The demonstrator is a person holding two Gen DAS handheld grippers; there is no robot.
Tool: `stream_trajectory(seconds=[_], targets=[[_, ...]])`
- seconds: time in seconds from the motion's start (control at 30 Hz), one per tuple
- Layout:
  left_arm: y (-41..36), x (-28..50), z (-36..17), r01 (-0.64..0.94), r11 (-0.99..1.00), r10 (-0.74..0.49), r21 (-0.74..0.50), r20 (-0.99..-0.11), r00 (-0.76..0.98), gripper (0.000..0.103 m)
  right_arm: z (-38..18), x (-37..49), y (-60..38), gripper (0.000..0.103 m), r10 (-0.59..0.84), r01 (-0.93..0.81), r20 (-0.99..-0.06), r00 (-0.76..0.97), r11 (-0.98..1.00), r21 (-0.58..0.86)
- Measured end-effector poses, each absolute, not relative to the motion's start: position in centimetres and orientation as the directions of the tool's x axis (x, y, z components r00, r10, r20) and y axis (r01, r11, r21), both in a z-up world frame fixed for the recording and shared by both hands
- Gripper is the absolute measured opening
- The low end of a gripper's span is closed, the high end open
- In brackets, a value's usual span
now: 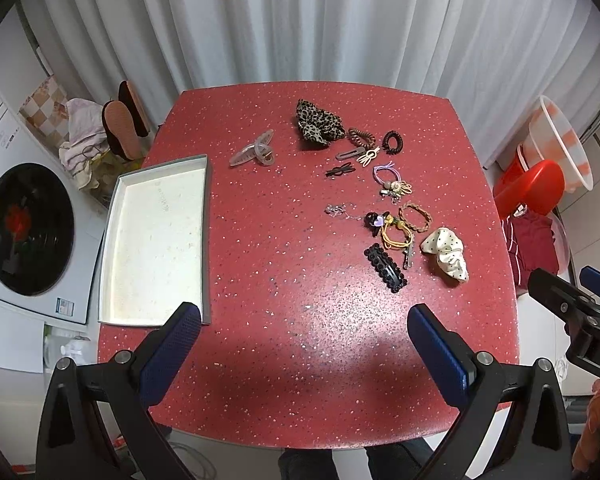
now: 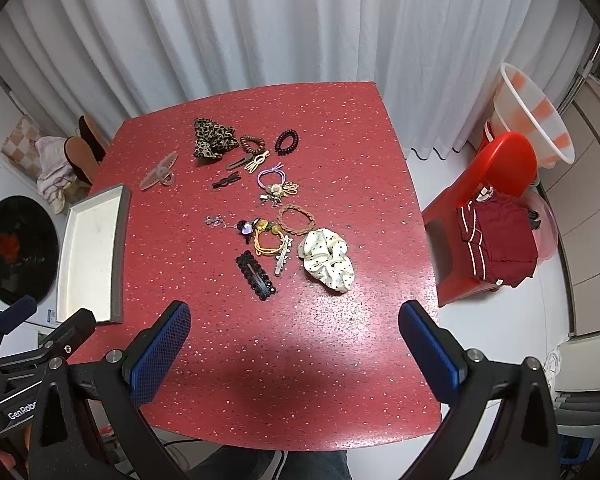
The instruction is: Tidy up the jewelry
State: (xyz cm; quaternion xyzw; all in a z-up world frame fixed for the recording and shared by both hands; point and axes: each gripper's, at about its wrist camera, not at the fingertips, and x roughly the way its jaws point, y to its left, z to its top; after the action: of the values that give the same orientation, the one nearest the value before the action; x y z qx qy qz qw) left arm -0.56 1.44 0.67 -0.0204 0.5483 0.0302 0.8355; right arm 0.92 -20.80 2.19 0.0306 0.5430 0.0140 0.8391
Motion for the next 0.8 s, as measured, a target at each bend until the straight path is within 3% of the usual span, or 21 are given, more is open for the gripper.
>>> stream_trajectory(seconds=[0.8], targets=[[1.62, -0.60, 0.58, -0.074, 0.997, 0.029, -0.001, -0.918, 0.397, 0.103, 2.26, 0.74, -20.44, 0.103, 0.067, -0.001, -0.907, 0.416, 0.997, 0.073]])
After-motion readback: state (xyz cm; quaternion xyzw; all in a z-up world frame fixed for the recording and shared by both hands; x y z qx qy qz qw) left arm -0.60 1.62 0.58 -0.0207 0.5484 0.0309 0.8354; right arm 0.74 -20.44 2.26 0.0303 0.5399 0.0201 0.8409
